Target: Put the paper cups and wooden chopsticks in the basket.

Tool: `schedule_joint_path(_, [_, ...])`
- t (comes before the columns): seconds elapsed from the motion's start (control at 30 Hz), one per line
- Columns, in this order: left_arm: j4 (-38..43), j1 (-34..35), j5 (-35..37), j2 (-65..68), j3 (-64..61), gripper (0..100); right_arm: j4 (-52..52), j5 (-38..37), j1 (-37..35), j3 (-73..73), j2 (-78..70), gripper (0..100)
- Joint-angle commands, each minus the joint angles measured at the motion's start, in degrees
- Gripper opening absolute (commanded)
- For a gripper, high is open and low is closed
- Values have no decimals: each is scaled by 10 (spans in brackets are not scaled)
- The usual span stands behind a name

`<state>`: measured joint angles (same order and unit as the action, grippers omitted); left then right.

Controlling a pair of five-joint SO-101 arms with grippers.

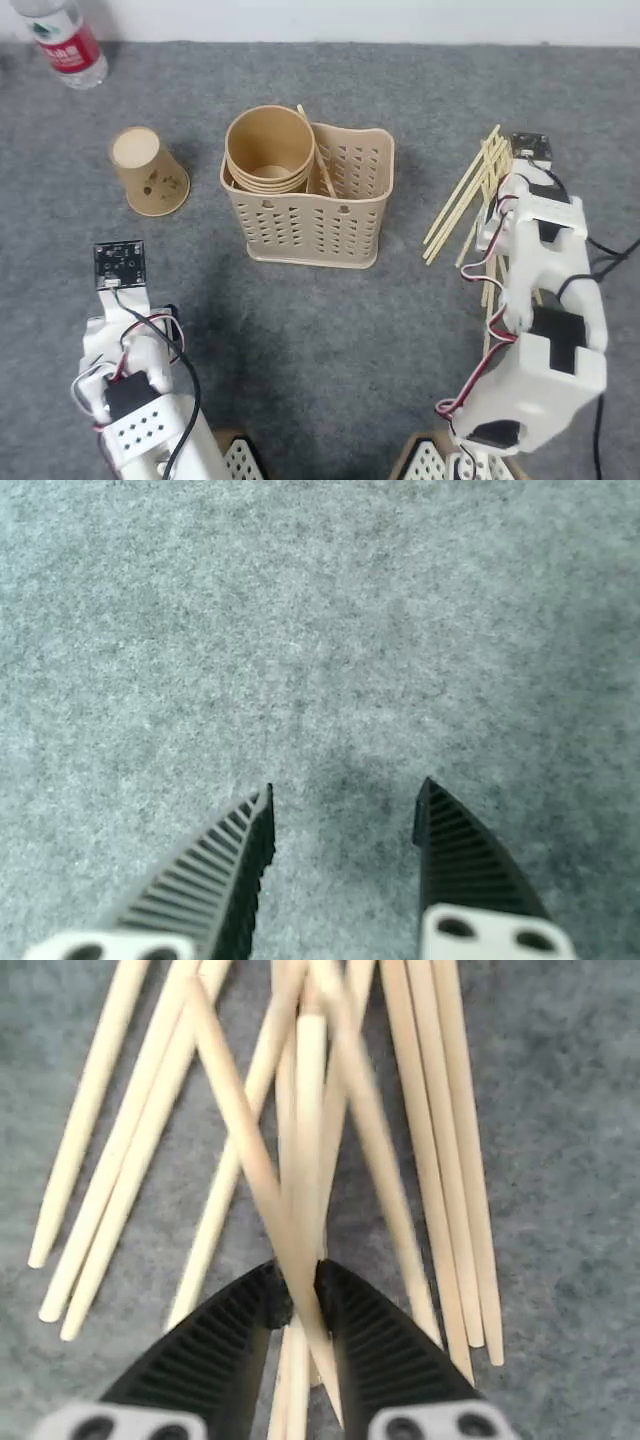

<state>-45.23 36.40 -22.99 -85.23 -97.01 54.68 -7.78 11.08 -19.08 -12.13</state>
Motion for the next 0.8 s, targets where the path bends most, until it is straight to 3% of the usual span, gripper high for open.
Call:
schedule_joint_path(0.0, [-4, -4, -5, -8, 2, 214, 5, -5, 4, 27, 36, 94])
schedule_joint_path(0.43, [-4, -4, -5, -8, 2, 214, 14, -4, 5, 21, 41, 132])
schedule_joint_path(0.77, [-4, -4, -5, -8, 2, 214, 7, -8, 5, 24, 36, 28])
